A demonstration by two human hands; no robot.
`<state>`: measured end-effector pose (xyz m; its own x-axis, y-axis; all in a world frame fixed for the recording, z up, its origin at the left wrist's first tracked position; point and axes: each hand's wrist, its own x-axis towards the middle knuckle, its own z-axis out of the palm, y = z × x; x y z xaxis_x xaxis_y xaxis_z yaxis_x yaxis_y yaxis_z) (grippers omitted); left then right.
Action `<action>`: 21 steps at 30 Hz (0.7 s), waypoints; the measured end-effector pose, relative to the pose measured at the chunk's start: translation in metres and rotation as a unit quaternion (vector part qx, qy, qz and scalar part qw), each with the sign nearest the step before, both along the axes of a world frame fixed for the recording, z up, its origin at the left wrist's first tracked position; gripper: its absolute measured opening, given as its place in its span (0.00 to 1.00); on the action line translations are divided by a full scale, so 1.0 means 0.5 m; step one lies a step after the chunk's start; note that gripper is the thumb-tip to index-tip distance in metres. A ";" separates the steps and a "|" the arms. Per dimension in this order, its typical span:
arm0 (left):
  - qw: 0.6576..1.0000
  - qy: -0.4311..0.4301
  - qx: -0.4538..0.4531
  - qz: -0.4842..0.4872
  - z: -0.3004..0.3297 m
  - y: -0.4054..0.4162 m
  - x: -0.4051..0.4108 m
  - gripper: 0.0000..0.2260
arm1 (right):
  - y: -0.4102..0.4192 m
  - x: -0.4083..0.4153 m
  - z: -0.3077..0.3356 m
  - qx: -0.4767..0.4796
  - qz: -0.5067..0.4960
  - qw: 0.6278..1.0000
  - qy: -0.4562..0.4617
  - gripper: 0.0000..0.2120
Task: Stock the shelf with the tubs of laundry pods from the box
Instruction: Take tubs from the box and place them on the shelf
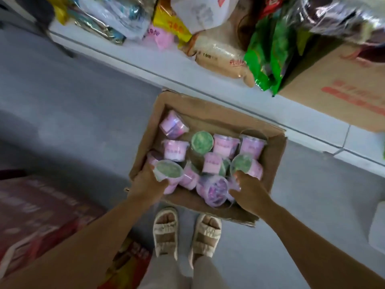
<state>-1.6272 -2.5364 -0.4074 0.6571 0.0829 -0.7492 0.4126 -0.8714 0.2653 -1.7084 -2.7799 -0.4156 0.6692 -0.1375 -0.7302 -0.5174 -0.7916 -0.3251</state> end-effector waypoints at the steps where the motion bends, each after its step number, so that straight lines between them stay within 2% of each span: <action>1: 1.000 -0.002 0.006 0.007 -0.040 0.004 -0.002 0.30 | 0.000 -0.007 -0.041 0.004 0.001 1.000 0.005 0.26; 5: 0.999 -0.007 0.028 0.017 -0.183 0.023 -0.005 0.31 | 0.007 -0.032 -0.184 0.022 0.000 1.000 0.016 0.30; 10: 0.999 0.015 0.037 0.026 -0.296 0.037 -0.007 0.28 | 0.015 -0.052 -0.303 0.017 -0.003 0.999 0.036 0.32; 13: 0.995 0.048 0.051 0.065 -0.330 0.044 -0.009 0.30 | 0.015 -0.058 -0.340 0.007 -0.003 0.999 0.044 0.34; 17: 0.986 0.066 0.005 0.156 -0.348 0.048 -0.015 0.35 | 0.004 -0.046 -0.354 0.007 0.011 0.999 0.051 0.34; 21: 0.982 0.058 -0.017 0.181 -0.350 0.049 -0.017 0.36 | 0.009 -0.024 -0.352 0.039 0.020 0.999 0.002 0.26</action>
